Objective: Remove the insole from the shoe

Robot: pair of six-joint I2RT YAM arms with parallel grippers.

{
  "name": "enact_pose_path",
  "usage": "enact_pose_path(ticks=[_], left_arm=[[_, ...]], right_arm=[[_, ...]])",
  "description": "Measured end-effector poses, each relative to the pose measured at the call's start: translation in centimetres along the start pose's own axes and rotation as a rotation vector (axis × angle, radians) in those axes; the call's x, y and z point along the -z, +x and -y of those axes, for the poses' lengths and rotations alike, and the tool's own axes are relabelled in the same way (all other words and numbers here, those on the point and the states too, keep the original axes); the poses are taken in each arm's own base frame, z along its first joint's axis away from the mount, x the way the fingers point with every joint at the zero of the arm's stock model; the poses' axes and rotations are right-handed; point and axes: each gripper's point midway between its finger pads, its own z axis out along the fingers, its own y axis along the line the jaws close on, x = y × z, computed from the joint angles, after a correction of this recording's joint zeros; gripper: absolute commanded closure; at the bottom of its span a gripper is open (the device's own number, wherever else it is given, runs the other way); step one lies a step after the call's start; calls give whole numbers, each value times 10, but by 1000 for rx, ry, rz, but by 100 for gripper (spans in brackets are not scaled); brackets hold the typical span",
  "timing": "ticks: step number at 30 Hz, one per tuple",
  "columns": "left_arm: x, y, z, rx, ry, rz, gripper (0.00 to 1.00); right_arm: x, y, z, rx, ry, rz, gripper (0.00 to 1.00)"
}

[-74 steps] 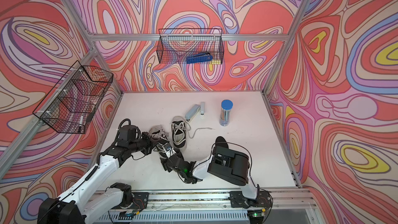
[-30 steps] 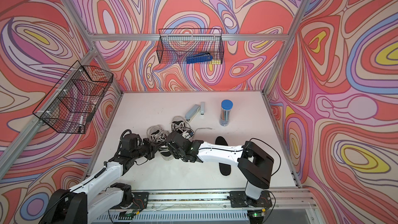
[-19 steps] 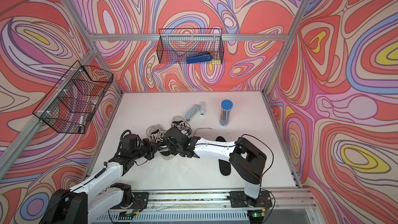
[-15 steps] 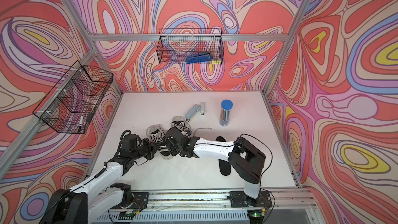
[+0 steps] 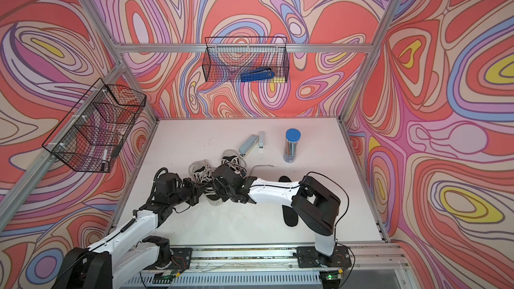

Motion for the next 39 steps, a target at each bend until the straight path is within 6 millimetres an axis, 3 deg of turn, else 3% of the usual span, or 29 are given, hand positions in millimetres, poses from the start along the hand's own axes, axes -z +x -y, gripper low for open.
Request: enact_pose_path(ticks=[3, 5, 9, 13, 16, 20, 28, 32, 39], left_arm=[[13, -1, 0, -71, -48, 43, 62], [30, -1, 12, -155, -68, 96, 58], [64, -5, 31, -298, -132, 220, 60], [76, -11, 5, -338, -274, 251, 66], [74, -11, -20, -349, -362, 213, 72], [67, -5, -33, -382, -400, 144, 71], [45, 3, -21, -467, -355, 62, 61], [35, 2, -11, -494, -315, 53, 62], [20, -6, -12, -489, -331, 53, 66]], right_arm=[[0, 4, -4, 5, -16, -22, 100], [0, 1, -6, 5, -18, -20, 100], [0, -6, -10, 3, -31, -18, 100], [0, -7, -13, 4, -36, -27, 100], [0, -7, -14, 4, -41, -31, 100], [1, -7, -16, 6, -50, -37, 100], [1, -6, -18, 6, -55, -43, 100], [1, -5, -19, 6, -60, -47, 100], [0, -5, -21, 6, -66, -51, 100]])
